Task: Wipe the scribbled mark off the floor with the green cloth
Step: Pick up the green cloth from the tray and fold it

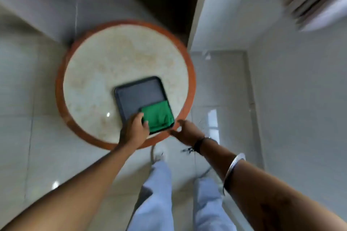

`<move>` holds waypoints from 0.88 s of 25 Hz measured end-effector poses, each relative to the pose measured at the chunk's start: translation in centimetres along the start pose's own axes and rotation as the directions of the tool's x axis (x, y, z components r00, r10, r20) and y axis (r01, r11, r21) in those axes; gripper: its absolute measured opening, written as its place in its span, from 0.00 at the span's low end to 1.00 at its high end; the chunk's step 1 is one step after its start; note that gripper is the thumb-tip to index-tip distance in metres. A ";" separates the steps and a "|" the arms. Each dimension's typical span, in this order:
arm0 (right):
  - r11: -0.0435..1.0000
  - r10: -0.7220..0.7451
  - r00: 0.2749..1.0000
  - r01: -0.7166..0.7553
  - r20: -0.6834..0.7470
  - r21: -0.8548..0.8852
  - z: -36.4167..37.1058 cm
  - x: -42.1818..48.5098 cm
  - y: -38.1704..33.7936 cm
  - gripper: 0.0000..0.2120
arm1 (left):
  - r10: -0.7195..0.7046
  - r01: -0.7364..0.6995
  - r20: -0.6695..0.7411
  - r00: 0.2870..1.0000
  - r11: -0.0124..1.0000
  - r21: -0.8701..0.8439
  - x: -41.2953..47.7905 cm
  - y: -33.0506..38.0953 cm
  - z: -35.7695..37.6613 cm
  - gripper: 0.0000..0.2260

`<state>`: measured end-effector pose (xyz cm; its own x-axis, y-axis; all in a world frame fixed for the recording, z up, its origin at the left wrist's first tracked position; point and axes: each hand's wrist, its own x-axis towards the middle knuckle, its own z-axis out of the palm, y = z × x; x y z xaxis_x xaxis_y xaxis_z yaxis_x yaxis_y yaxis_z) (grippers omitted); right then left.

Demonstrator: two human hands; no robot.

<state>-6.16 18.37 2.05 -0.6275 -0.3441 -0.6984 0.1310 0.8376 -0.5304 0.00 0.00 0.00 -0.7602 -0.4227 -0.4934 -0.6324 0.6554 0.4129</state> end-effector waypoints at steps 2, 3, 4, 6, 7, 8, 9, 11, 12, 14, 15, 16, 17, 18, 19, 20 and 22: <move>1.000 0.001 0.998 0.000 -0.056 0.010 1.9 4.4 -0.7 0.17 | -0.183 0.172 -0.053 0.982 0.971 -0.164 3.9 -0.5 1.5 0.16; 1.000 0.005 0.997 -0.008 -0.083 -0.027 2.4 6.1 -0.8 0.19 | -0.260 0.236 -0.066 0.963 0.938 -0.256 5.5 -0.7 2.3 0.17; 0.999 0.025 0.993 -0.030 -0.118 -0.042 2.4 7.4 -1.2 0.21 | -0.335 0.309 -0.025 0.942 0.893 -0.327 6.8 -0.1 2.7 0.17; 0.996 0.045 0.986 -0.057 -0.159 -0.070 3.4 8.4 -1.4 0.23 | -0.389 0.356 0.010 0.921 0.832 -0.425 7.3 0.1 4.3 0.15; 0.994 0.046 0.983 -0.063 -0.177 -0.091 3.6 8.7 -1.4 0.22 | -0.414 0.380 0.026 0.910 0.807 -0.453 7.4 0.1 4.9 0.14; 0.990 0.037 0.981 -0.062 -0.189 -0.125 3.7 8.8 -1.5 0.21 | -0.455 0.423 0.052 0.889 0.772 -0.474 7.2 0.3 5.2 0.12; 0.984 0.026 0.981 -0.059 -0.191 -0.170 3.9 9.3 -1.5 0.19 | -0.481 0.445 0.071 0.874 0.733 -0.515 7.3 0.5 5.3 0.11; 0.978 0.031 0.977 -0.073 -0.212 -0.195 4.4 9.8 -1.6 0.16 | -0.518 0.486 0.120 0.847 0.662 -0.570 7.6 0.3 5.8 0.10; 0.982 0.044 0.972 -0.085 -0.232 -0.167 4.6 10.0 -1.7 0.16 | -0.526 0.505 0.152 0.837 0.635 -0.584 7.6 0.4 5.9 0.11; 0.992 0.088 0.967 -0.106 -0.237 -0.063 4.6 10.3 -1.4 0.18 | -0.518 0.525 0.212 0.829 0.586 -0.617 7.4 0.3 5.6 0.13; 0.993 0.121 0.969 -0.119 -0.218 0.023 4.3 10.4 -1.2 0.21 | -0.508 0.524 0.225 0.831 0.580 -0.624 7.3 0.5 5.4 0.13; 0.981 0.159 0.971 -0.134 -0.178 0.142 3.8 10.5 -0.9 0.24 | -0.503 0.517 0.217 0.837 0.593 -0.618 7.2 0.8 5.2 0.13; 0.950 0.192 0.973 -0.151 -0.129 0.275 3.2 10.5 -0.5 0.27 | -0.486 0.496 0.201 0.851 0.614 -0.614 6.9 1.3 4.9 0.14; 0.901 0.208 0.976 -0.164 -0.069 0.402 2.5 10.2 -0.1 0.28 | -0.458 0.464 0.184 0.870 0.631 -0.622 6.5 1.8 4.8 0.14; 0.846 0.203 0.979 -0.167 -0.017 0.507 1.8 9.8 0.3 0.27 | -0.421 0.430 0.179 0.889 0.632 -0.645 6.0 2.5 4.5 0.13; 0.795 0.180 0.983 -0.159 0.022 0.585 1.0 9.3 0.8 0.24 | -0.387 0.402 0.183 0.904 0.623 -0.672 5.6 3.3 4.3 0.13; 0.719 0.119 0.992 -0.115 0.042 0.685 -0.6 8.2 2.0 0.18 | -0.326 0.371 0.209 0.922 0.588 -0.719 4.7 5.2 3.8 0.10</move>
<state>-11.49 17.45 -4.42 -0.5747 -0.2597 -0.7761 0.6923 0.3514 -0.6302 -6.29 3.79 -3.12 -0.4634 -0.4723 -0.7498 -0.7608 -0.2218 0.6099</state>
